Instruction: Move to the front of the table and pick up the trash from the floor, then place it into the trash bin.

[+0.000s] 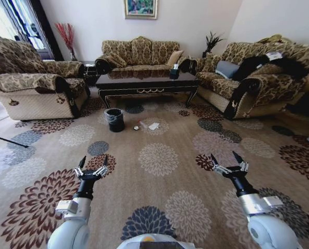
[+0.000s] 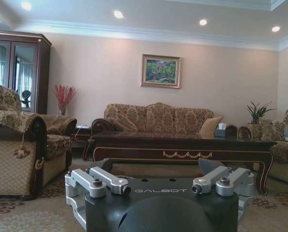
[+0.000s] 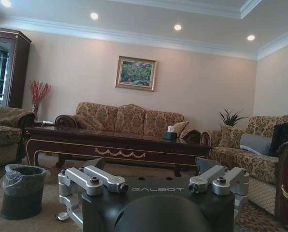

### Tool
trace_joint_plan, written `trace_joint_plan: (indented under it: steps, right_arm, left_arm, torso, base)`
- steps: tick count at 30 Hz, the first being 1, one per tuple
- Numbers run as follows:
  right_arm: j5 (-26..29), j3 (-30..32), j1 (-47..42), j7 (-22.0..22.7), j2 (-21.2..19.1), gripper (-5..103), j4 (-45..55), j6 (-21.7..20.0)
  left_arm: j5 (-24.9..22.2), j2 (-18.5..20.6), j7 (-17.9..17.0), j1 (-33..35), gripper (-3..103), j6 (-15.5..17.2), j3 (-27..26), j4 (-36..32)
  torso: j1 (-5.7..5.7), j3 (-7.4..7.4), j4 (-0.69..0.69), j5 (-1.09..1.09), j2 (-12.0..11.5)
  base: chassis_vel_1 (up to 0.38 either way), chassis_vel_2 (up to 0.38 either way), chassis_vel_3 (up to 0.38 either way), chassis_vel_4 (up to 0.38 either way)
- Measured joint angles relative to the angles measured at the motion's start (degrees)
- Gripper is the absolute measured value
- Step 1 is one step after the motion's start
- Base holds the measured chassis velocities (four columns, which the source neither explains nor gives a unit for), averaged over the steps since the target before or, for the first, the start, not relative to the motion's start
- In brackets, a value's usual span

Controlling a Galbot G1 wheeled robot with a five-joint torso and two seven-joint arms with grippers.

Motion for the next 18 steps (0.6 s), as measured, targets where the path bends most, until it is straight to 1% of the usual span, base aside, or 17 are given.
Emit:
trace_joint_plan:
  steps: [3,13,15,18]
  right_arm:
    - [-0.05,-0.06,0.11,-0.01,0.02,100,-0.03,0.02]
    - [-0.02,0.03,0.36,-0.02,-0.19,100,-0.18,0.16]
    - [-0.02,0.04,0.36,-0.02,-0.2,100,-0.19,0.18]
    - [-0.02,0.06,0.37,-0.02,-0.21,100,-0.22,0.27]
  left_arm:
    - [0.0,-0.14,0.0,0.22,100,-0.03,-0.01,0.0]
    - [0.45,-0.6,0.02,0.45,100,-0.18,0.23,0.33]
    - [0.44,-0.61,0.02,0.43,100,-0.18,0.25,0.37]
    - [0.27,-0.65,0.02,0.41,100,-0.37,0.35,0.61]
  torso:
    - [-0.08,-0.41,0.0,0.0,-0.49]
    - [-0.83,-2.31,0.0,0.0,-3.14]
    - [-0.86,-2.41,0.0,0.0,-3.27]
    - [-1.02,-3.21,0.0,0.0,-4.22]
  base:
    - [0.0,0.0,0.0,0.0]
    - [0.0,0.0,0.0,0.0]
    - [0.0,0.0,0.0,0.0]
    - [0.0,0.0,0.0,0.0]
